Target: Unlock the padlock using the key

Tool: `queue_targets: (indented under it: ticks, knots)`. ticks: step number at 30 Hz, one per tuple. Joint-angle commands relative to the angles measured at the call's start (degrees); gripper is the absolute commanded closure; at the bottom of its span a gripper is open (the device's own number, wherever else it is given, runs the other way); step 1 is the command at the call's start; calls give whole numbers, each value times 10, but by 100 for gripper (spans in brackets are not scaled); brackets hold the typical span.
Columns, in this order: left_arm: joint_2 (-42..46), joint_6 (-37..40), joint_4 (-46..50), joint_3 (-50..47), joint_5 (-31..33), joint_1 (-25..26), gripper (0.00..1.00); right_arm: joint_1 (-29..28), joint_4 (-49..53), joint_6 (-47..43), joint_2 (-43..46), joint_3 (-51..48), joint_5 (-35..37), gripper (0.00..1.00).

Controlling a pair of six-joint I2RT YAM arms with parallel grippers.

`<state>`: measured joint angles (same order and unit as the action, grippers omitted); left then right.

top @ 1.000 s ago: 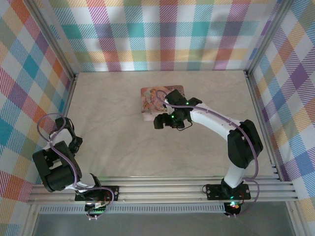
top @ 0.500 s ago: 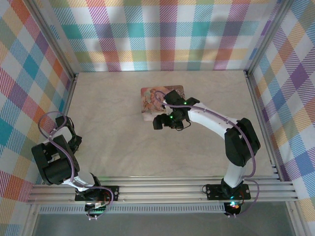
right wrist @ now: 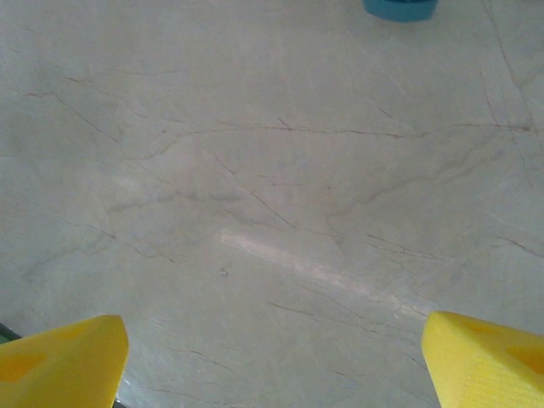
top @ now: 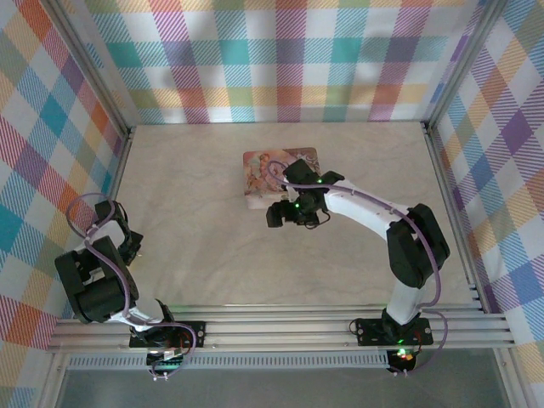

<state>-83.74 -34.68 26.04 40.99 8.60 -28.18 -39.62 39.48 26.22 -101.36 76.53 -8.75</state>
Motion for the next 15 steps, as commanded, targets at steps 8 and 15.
queue_targets:
  ticks: [8, 15]
  knots:
    - [28, -28, 5, -10, -128, 162, 91, 4, -50, 37, 93, -87, 31, 11]
    - [36, -89, 18, 69, -146, 363, 96, 6, -133, 37, 176, -193, 50, 17]
